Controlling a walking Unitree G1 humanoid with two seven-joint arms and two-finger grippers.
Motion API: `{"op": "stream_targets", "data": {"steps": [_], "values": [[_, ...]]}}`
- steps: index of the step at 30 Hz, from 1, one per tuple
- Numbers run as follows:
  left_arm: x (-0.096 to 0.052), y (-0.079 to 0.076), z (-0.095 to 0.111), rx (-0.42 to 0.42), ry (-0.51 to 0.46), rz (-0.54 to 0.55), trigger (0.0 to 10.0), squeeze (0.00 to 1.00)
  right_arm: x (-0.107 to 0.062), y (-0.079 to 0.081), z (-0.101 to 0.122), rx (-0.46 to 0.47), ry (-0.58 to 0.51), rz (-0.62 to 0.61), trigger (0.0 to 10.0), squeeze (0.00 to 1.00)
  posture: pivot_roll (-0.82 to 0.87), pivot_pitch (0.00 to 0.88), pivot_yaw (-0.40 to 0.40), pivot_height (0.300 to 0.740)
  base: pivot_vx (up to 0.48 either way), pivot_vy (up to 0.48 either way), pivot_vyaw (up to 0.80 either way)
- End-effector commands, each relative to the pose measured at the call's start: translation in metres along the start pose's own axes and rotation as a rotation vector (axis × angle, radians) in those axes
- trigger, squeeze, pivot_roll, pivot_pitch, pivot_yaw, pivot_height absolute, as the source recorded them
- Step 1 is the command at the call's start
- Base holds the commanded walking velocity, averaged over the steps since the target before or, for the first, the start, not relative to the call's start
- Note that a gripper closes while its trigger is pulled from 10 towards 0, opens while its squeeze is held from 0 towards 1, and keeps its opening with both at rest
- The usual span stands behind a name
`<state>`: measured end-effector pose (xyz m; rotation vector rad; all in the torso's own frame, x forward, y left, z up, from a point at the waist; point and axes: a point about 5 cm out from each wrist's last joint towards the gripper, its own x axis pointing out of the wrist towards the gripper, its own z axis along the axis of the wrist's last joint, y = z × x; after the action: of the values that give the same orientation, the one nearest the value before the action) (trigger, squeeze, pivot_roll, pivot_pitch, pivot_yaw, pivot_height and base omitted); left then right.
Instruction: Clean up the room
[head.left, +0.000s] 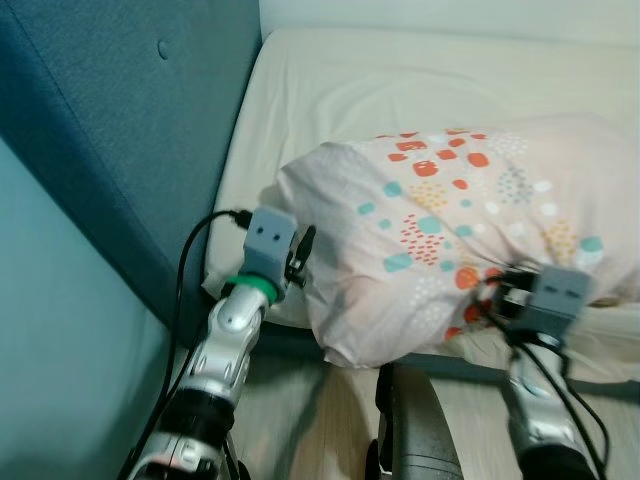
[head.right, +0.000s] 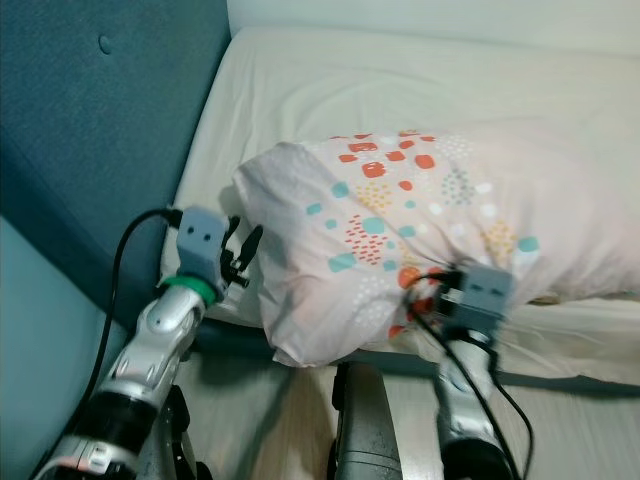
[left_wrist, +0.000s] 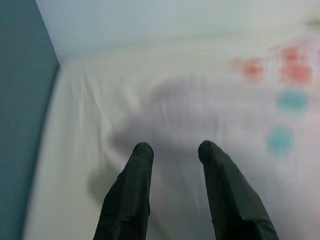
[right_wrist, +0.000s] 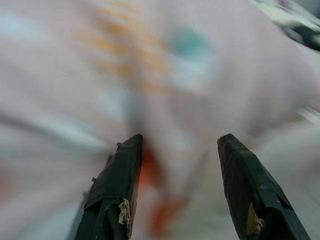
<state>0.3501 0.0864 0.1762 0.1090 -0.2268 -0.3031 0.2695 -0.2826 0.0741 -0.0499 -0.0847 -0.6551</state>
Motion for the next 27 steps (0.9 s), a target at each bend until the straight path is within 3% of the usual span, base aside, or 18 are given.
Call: {"op": "stream_targets", "data": {"steps": [1,2,4,5,7,9,11,14,17,19,23,26,27], "values": [[0.003,0.000,0.000,-0.013,-0.001,0.002,10.0,0.00,-0.003,-0.011,-0.011,0.013,0.058,-0.054,10.0,0.00,-0.14,0.051,0.043,0.536,0.000,0.000,0.00],[0.003,0.000,0.000,-0.013,-0.001,0.002,10.0,0.00,-0.003,-0.011,-0.011,0.013,0.058,-0.054,10.0,0.00,-0.14,0.051,0.043,0.536,0.000,0.000,0.00],[0.025,-0.006,0.012,0.058,0.008,-0.010,10.0,0.00,-0.008,-0.013,-0.028,0.097,0.180,-0.082,10.0,0.00,-0.14,0.056,0.044,0.536,0.000,0.000,0.00],[0.025,-0.006,0.012,0.058,0.008,-0.010,10.0,0.00,-0.008,-0.013,-0.028,0.097,0.180,-0.082,10.0,0.00,-0.14,0.056,0.044,0.536,0.000,0.000,0.00],[0.040,-0.015,0.014,0.115,0.057,-0.006,10.0,0.00,-0.015,0.003,-0.039,0.132,0.254,-0.019,10.0,0.00,-0.15,0.072,0.052,0.536,0.000,0.000,0.00],[0.040,-0.015,0.014,0.115,0.057,-0.006,10.0,0.00,-0.015,0.003,-0.039,0.132,0.254,-0.019,10.0,0.00,-0.15,0.072,0.052,0.536,0.000,0.000,0.00],[0.053,-0.023,0.019,0.174,0.090,-0.008,10.0,0.00,-0.019,0.027,-0.038,0.148,0.268,0.088,10.0,0.00,-0.16,0.095,0.062,0.536,0.000,0.000,0.00],[0.057,-0.025,0.021,0.192,0.099,0.001,10.0,0.00,-0.018,0.036,-0.035,0.151,0.258,0.124,10.0,0.00,-0.16,0.098,0.063,0.536,0.000,0.000,0.00],[0.069,-0.021,0.031,0.242,0.121,0.077,10.0,0.00,-0.011,0.057,-0.017,0.155,0.190,0.229,10.0,0.00,-0.17,0.128,0.071,0.536,0.000,0.000,0.00],[0.073,-0.016,0.034,0.280,0.145,0.124,10.0,0.00,-0.007,0.065,-0.008,0.151,0.153,0.275,10.0,0.00,-0.17,0.137,0.074,0.536,0.000,0.000,0.00],[0.073,-0.014,0.027,0.368,0.206,0.116,10.0,0.00,-0.002,0.073,0.000,0.158,0.132,0.305,10.0,0.00,-0.18,0.147,0.074,0.536,0.000,0.000,0.00],[0.064,-0.027,0.002,0.474,0.306,-0.005,10.0,0.00,0.001,0.076,0.003,0.169,0.134,0.307,10.0,0.00,-0.17,0.163,0.070,0.536,0.000,0.000,0.00],[0.064,-0.027,0.002,0.474,0.306,-0.005,10.0,0.00,0.001,0.076,0.003,0.169,0.134,0.307,10.0,0.00,-0.17,0.163,0.070,0.536,0.000,0.000,0.00]]}}
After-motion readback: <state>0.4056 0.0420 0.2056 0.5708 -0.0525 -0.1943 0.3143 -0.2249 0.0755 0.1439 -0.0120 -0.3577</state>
